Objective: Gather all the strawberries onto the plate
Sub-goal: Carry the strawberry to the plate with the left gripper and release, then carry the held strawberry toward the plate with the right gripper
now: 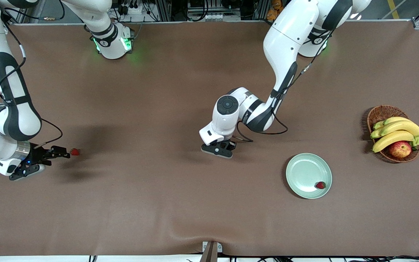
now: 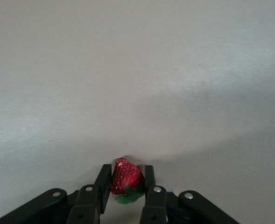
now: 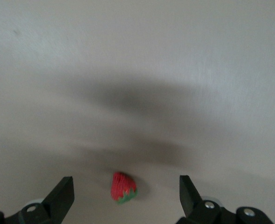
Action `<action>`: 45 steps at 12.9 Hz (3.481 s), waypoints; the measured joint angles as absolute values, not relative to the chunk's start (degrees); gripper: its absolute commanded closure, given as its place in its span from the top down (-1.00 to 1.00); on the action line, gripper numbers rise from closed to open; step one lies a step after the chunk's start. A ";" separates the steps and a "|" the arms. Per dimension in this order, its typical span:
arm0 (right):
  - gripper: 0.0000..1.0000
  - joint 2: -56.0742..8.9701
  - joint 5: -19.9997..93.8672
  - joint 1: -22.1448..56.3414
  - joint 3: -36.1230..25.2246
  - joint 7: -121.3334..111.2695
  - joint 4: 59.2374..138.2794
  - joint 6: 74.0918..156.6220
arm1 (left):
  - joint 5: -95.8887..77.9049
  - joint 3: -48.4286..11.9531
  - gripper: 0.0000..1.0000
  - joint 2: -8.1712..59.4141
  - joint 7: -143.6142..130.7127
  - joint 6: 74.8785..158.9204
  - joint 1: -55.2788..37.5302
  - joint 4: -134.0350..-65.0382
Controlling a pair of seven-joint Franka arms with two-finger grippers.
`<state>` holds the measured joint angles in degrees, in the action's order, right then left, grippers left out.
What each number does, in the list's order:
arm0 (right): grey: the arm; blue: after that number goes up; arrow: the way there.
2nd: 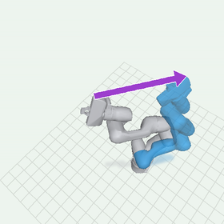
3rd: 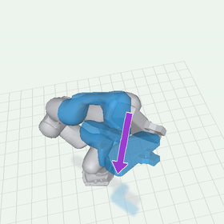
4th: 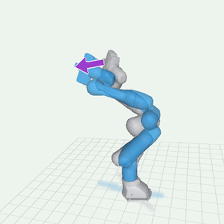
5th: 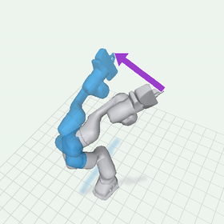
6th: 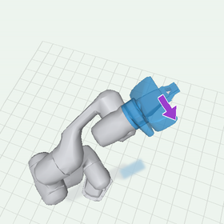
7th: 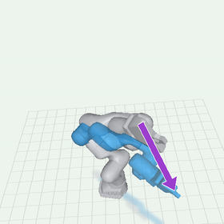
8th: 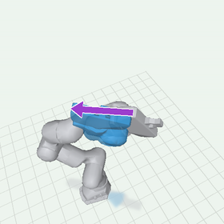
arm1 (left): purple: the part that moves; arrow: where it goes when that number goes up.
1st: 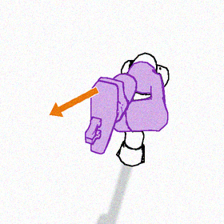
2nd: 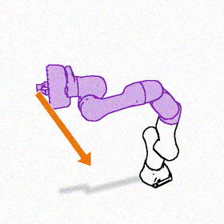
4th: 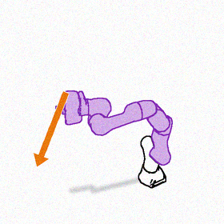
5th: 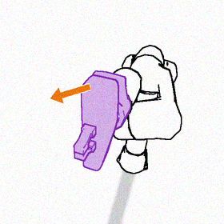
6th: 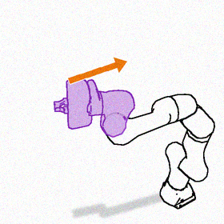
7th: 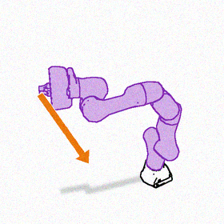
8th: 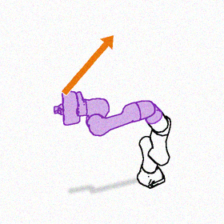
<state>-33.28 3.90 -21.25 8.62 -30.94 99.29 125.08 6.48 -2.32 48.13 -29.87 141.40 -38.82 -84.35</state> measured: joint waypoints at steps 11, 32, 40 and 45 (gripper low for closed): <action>1.00 -35.87 -13.82 -16.28 8.64 -29.23 101.80 127.91 | 6.54 -2.15 -0.89 33.74 -5.88 126.37 -19.28 -90.28; -1.00 -35.61 -15.00 -16.27 8.57 -32.39 105.06 129.99 | 6.54 -2.70 1.00 38.78 5.63 137.48 -9.49 -93.69; -1.00 -32.71 -8.61 -14.43 19.28 -32.04 104.45 136.52 | 6.54 -2.83 1.00 38.59 5.63 137.48 -9.47 -93.06; -1.00 -33.00 -4.60 -10.28 24.13 -31.98 104.57 141.99 | 6.54 -2.83 1.00 38.56 5.63 137.48 -9.43 -93.06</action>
<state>-33.00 -4.60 -10.28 24.13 -31.98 104.57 141.99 6.54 -2.83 38.56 5.63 137.48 -9.43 -93.06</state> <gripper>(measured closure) 0.670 0.000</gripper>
